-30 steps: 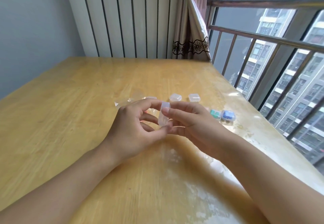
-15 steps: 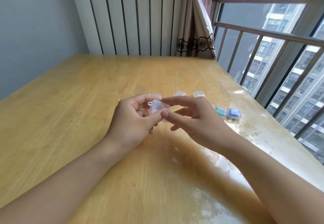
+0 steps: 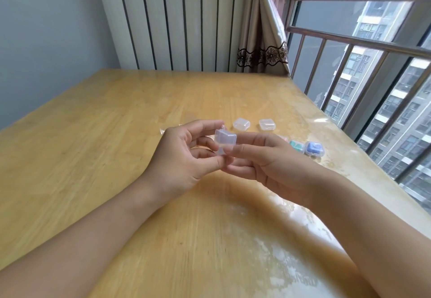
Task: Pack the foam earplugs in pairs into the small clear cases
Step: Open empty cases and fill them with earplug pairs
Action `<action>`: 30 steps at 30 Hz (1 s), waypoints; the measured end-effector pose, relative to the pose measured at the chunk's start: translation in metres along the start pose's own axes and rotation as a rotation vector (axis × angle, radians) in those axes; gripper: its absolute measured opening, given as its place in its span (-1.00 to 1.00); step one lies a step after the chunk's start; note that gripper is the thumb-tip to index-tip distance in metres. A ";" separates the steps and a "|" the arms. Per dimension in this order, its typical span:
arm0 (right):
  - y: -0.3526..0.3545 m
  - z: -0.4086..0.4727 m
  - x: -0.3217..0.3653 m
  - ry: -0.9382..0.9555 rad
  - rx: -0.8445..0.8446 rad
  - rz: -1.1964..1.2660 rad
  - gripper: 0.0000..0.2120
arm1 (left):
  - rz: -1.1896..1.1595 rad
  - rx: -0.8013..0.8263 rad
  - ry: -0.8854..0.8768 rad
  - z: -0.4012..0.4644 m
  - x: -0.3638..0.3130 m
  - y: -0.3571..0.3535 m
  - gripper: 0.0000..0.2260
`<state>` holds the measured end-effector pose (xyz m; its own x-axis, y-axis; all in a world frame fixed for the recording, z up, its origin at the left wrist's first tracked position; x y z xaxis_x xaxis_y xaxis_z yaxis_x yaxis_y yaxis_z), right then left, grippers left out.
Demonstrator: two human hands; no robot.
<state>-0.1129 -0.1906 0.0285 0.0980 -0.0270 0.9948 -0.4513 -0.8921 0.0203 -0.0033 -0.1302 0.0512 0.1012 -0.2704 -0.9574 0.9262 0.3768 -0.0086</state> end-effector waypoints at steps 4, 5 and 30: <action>0.005 0.001 0.001 -0.005 -0.066 0.015 -0.81 | 0.010 -0.024 -0.011 0.001 0.001 0.001 -0.53; 0.008 0.001 0.001 -0.012 -0.086 0.013 -0.80 | 0.015 -0.032 -0.007 0.001 0.002 0.003 -0.53; 0.008 -0.015 0.042 0.267 -0.503 -1.030 -0.71 | 0.198 0.021 -0.009 -0.001 0.005 -0.011 -0.51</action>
<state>-0.1258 -0.1925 0.0721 0.4591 0.7513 0.4741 -0.5729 -0.1575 0.8044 -0.0129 -0.1351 0.0463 0.2852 -0.2011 -0.9371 0.8953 0.4050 0.1855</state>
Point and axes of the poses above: each hand's wrist, its own z-axis towards the middle knuckle, its own y-axis out of the back of the hand, x = y × z, the point moved 10 cm from there along z, towards the middle knuckle, and after that the axes turned 11 degrees about -z, right-handed, at the moved point
